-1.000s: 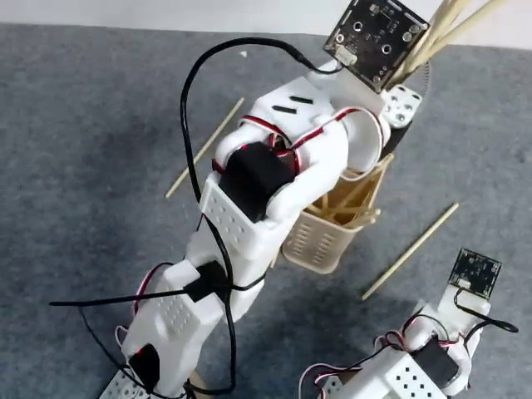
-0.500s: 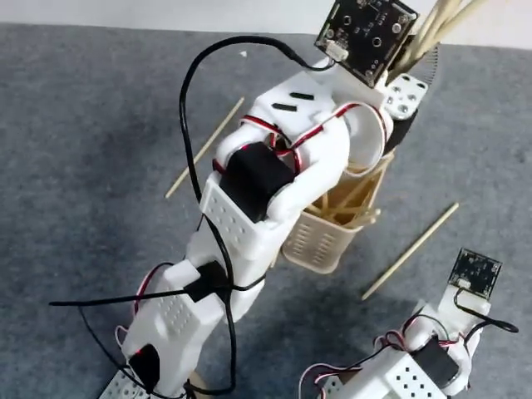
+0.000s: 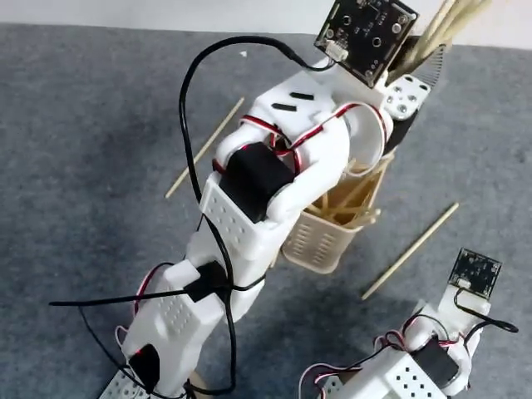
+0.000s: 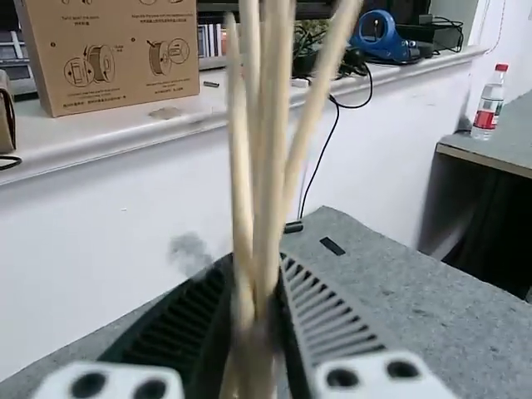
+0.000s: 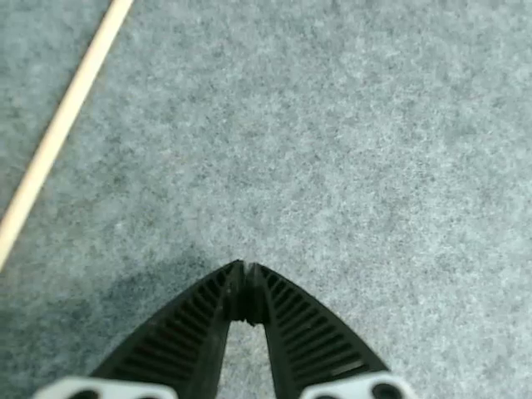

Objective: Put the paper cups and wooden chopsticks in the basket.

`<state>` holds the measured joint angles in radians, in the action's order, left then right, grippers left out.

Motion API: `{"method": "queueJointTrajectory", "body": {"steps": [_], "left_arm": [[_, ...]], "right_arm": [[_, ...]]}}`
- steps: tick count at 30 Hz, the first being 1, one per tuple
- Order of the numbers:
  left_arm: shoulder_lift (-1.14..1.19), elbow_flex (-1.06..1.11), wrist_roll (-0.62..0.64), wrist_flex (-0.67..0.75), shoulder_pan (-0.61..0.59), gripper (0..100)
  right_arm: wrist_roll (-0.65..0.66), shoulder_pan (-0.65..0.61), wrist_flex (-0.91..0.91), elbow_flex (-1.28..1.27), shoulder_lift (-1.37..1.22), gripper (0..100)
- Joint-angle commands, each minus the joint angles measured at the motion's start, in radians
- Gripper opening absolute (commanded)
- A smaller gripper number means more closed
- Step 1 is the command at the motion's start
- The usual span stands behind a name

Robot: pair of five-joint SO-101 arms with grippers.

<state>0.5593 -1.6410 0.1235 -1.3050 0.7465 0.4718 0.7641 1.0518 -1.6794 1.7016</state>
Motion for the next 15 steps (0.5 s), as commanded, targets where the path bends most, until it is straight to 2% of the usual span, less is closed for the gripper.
{"method": "queueJointTrajectory", "body": {"steps": [1,15], "left_arm": [[-0.045,-0.022,0.012,0.021,0.007,9],[-0.047,-0.022,0.012,0.018,-0.022,9]], "right_arm": [[0.008,-0.008,0.004,-0.145,0.008,1.1],[0.008,-0.008,0.004,-0.145,0.008,1.1]]}}
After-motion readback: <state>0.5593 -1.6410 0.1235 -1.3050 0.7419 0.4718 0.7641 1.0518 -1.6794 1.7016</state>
